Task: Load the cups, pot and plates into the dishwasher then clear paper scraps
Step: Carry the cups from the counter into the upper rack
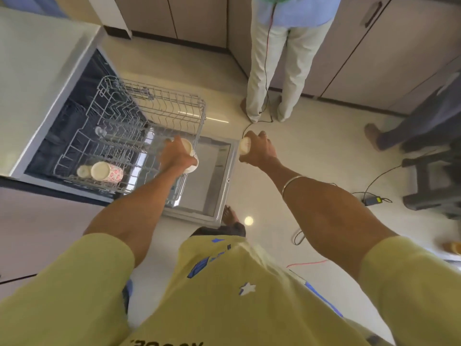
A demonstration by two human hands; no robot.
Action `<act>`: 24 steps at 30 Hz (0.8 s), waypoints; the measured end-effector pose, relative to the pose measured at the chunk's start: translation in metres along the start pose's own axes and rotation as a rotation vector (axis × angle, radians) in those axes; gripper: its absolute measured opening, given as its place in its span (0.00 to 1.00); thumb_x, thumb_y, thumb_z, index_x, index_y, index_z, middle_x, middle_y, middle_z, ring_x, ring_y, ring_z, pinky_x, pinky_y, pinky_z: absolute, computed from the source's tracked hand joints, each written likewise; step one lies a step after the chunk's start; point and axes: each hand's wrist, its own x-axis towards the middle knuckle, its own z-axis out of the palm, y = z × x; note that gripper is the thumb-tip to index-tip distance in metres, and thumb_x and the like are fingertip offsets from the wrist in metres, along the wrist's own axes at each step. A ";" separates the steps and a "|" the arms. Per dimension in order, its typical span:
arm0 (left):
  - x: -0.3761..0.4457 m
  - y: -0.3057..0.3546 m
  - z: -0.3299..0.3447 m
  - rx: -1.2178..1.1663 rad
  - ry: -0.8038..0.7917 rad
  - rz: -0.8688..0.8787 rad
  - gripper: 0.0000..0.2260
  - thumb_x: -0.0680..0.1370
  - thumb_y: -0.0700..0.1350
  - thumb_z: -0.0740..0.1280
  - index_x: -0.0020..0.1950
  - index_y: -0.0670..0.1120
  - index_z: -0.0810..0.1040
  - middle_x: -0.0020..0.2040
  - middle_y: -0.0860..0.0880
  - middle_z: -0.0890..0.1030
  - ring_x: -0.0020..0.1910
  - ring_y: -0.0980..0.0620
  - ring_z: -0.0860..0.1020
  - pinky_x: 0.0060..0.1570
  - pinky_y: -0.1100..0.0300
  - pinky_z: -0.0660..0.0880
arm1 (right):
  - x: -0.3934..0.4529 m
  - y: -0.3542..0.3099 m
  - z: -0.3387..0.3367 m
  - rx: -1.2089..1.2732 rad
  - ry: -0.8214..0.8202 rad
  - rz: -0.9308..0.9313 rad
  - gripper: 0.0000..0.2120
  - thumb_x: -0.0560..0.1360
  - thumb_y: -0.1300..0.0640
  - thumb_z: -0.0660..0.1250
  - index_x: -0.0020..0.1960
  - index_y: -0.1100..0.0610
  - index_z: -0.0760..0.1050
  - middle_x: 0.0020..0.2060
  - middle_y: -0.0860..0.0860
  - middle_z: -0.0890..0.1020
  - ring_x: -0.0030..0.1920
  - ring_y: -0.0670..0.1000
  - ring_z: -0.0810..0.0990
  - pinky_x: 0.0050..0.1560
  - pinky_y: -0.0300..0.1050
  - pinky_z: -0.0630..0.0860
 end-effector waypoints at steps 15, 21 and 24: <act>0.068 0.016 -0.023 -0.199 0.084 -0.393 0.42 0.65 0.48 0.80 0.73 0.49 0.63 0.70 0.41 0.67 0.66 0.38 0.71 0.60 0.47 0.73 | 0.166 -0.088 -0.035 -0.136 -0.166 -0.333 0.35 0.66 0.48 0.77 0.69 0.50 0.68 0.62 0.59 0.70 0.61 0.63 0.73 0.55 0.54 0.75; 0.071 -0.006 -0.027 -0.263 0.159 -0.588 0.44 0.64 0.53 0.80 0.74 0.49 0.61 0.70 0.42 0.67 0.65 0.38 0.73 0.59 0.46 0.75 | 0.208 -0.146 -0.023 -0.192 -0.271 -0.525 0.34 0.65 0.49 0.78 0.67 0.50 0.69 0.62 0.59 0.69 0.61 0.64 0.73 0.57 0.54 0.75; 0.069 -0.010 -0.027 -0.337 0.231 -0.701 0.43 0.64 0.52 0.80 0.74 0.49 0.62 0.70 0.42 0.68 0.65 0.38 0.72 0.59 0.46 0.74 | 0.226 -0.175 -0.017 -0.247 -0.332 -0.644 0.34 0.65 0.49 0.78 0.67 0.50 0.69 0.62 0.59 0.69 0.61 0.64 0.73 0.59 0.57 0.76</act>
